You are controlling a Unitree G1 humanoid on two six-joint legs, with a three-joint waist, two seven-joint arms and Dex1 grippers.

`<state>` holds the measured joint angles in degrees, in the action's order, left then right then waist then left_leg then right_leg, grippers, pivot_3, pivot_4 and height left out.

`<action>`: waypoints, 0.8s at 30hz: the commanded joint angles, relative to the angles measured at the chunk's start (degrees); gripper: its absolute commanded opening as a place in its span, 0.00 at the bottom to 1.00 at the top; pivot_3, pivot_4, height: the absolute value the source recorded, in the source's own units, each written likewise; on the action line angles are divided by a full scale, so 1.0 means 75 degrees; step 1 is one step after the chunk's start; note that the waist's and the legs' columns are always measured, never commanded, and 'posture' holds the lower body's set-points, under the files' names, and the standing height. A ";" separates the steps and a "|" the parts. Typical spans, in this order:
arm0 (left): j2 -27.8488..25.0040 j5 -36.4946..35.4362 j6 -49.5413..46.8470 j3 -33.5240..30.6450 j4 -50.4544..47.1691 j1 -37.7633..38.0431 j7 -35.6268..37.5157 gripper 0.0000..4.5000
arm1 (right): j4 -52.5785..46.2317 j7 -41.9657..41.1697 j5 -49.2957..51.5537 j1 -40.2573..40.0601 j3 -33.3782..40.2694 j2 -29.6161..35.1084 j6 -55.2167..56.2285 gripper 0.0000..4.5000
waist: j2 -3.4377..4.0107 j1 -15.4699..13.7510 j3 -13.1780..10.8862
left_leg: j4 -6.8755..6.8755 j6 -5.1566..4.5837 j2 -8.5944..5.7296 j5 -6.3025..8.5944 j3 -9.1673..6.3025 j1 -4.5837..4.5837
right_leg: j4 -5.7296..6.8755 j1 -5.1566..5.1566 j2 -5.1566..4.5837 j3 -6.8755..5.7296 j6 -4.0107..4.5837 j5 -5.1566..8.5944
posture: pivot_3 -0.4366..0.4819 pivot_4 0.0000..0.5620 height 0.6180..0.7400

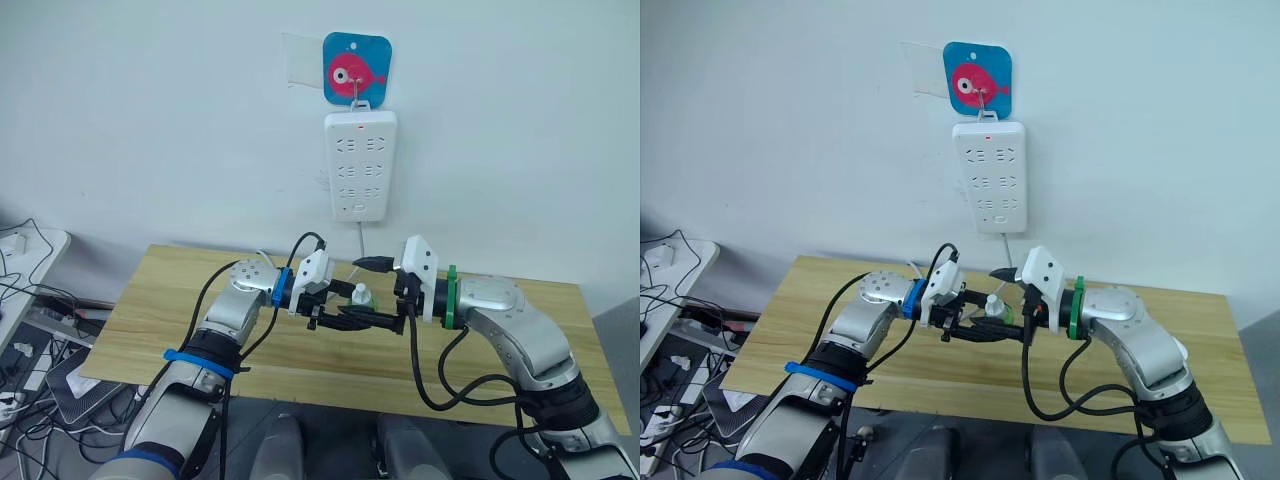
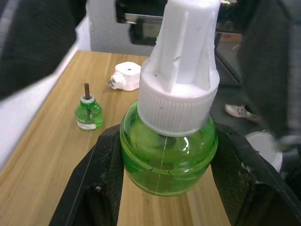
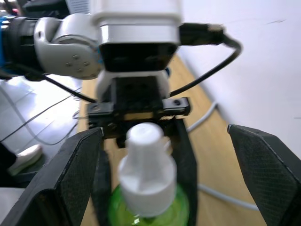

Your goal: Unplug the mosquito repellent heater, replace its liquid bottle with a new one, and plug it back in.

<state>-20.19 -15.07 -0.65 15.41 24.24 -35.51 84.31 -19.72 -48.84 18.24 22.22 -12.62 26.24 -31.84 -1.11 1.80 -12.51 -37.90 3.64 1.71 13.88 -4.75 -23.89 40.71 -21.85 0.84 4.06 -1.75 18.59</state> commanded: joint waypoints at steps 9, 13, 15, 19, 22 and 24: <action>-0.0056 -0.0045 0.0126 -0.0107 -0.0177 0.0002 -0.0048 0.50 | -0.0408 -0.0059 0.0486 -0.0640 0.1139 0.1074 -0.0122 0.99 | 0.0000 -0.0010 0.0000 | 0.0001 0.0000 -0.0002 0.0000 0.0000 -0.0002 | -0.0003 0.0001 -0.0002 0.0001 -0.0001 0.0001 | 0.51 0.30 1.00; -0.0055 -0.0033 0.0194 -0.0118 -0.0078 -0.0042 -0.0031 0.50 | -0.0730 -0.0073 0.0826 -0.0923 0.1378 0.1256 -0.0263 0.99 | 0.0000 0.0014 0.0000 | 0.0000 -0.0001 -0.0001 0.0000 0.0002 0.0001 | 0.0002 0.0001 0.0000 0.0003 -0.0001 0.0001 | 0.51 0.30 1.00; -0.0043 -0.0029 0.0216 -0.0122 -0.0041 -0.0066 -0.0027 0.50 | -0.0981 -0.0133 0.1077 -0.0974 0.1310 0.1167 -0.0425 0.99 | 0.0000 0.0014 0.0000 | 0.0003 -0.0002 0.0002 -0.0001 -0.0001 0.0003 | 0.0005 0.0001 0.0005 0.0001 0.0000 0.0001 | 0.50 0.30 1.00; -0.0034 -0.0027 0.0254 -0.0116 0.0001 -0.0102 -0.0011 0.50 | -0.1138 -0.0039 0.1102 -0.0842 0.0808 0.0911 -0.0564 0.99 | -0.0001 0.0016 0.0000 | 0.0000 -0.0003 0.0003 -0.0002 0.0001 0.0003 | 0.0007 0.0001 0.0006 0.0003 0.0000 0.0001 | 0.50 0.30 1.00; -0.0036 -0.0021 0.0266 -0.0119 0.0007 -0.0115 0.0010 0.50 | -0.0989 0.0157 0.0935 -0.0662 0.0441 0.0594 -0.0505 0.99 | 0.0000 0.0014 0.0000 | 0.0000 -0.0003 0.0001 -0.0002 0.0000 0.0002 | 0.0006 0.0001 0.0005 0.0002 0.0000 0.0001 | 0.50 0.30 1.00; -0.0035 -0.0017 0.0264 -0.0119 0.0002 -0.0122 0.0017 0.50 | -0.0775 0.0367 0.0745 -0.0484 0.0225 0.0353 -0.0418 0.99 | -0.0001 0.0014 0.0001 | 0.0000 -0.0003 0.0001 -0.0002 0.0000 0.0001 | 0.0006 0.0000 0.0005 0.0002 0.0000 0.0001 | 0.50 0.30 1.00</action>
<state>-20.47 -14.79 0.58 15.38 25.11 -35.55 84.29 -25.51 -47.35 24.93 17.51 -10.44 29.74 -36.13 -1.12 1.91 -12.50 -37.90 3.62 1.72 13.87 -4.75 -23.88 40.76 -21.84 0.87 4.08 -1.75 18.61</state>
